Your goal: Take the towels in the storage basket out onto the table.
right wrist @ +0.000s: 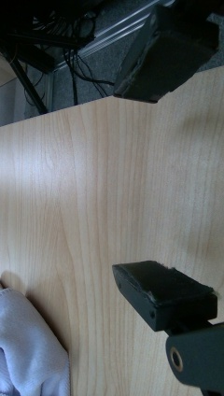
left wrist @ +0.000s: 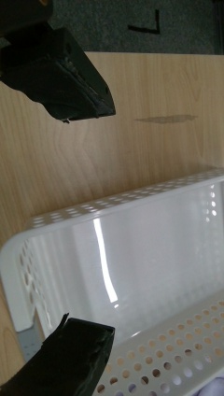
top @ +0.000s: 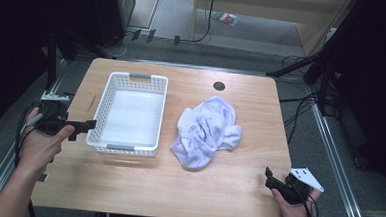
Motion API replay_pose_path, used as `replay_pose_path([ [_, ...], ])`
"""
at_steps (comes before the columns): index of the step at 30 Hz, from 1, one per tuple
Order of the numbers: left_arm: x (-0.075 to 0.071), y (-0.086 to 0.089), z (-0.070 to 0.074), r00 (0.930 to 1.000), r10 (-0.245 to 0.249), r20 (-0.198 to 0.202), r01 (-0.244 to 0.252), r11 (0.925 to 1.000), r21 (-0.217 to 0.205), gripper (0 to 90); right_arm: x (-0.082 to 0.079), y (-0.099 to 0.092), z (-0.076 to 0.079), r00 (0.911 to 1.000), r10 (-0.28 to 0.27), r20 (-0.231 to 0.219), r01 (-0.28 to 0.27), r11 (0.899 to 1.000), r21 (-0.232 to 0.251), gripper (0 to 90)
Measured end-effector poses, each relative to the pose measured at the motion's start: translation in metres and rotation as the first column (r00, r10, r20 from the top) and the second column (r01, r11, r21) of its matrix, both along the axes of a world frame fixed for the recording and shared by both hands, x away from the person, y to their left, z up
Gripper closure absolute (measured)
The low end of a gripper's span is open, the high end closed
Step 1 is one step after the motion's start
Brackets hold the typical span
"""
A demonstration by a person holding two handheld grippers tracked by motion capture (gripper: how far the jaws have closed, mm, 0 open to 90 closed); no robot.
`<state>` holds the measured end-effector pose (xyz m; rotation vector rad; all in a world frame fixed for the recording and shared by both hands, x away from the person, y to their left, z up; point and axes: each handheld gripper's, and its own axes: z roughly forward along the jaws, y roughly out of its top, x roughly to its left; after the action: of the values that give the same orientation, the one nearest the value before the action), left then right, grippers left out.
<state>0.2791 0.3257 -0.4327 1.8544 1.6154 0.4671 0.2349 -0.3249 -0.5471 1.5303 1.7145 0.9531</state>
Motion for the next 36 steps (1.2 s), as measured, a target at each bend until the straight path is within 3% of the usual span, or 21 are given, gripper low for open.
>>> replay_pose_path([
  [14,-0.046,0.02,-0.032,0.9958,0.051,0.076,-0.049,0.9982,-0.035,0.0,0.0,0.0,0.0,1.0,-0.004,-0.002,0.004,1.0,-0.005,13.0],
  [16,-0.052,0.024,-0.037,0.9931,0.054,0.104,-0.049,0.9979,-0.041,0.0,0.0,0.0,0.0,1.0,-0.004,-0.003,0.004,1.0,-0.006,13.1],
  [21,-0.067,0.031,-0.047,0.979,0.074,0.19,-0.066,0.9965,-0.051,0.0,0.0,0.001,0.0,1.0,-0.005,-0.003,0.005,1.0,-0.007,13.1],
  [25,-0.076,0.035,-0.056,0.969,0.08,0.234,-0.064,0.9953,-0.072,0.0,0.0,0.001,0.0,1.0,-0.005,-0.005,0.005,1.0,-0.008,13.1],
  [31,-0.083,0.034,-0.074,0.9687,0.042,0.244,-0.029,0.9979,-0.058,0.0,0.0,0.001,0.0,1.0,-0.007,-0.002,0.007,1.0,-0.01,13.1],
  [36,-0.089,0.037,-0.089,0.9556,0.051,0.29,-0.041,0.9984,-0.04,0.0,0.0,0.001,0.0,1.0,-0.007,-0.002,0.007,1.0,-0.008,13.1],
])
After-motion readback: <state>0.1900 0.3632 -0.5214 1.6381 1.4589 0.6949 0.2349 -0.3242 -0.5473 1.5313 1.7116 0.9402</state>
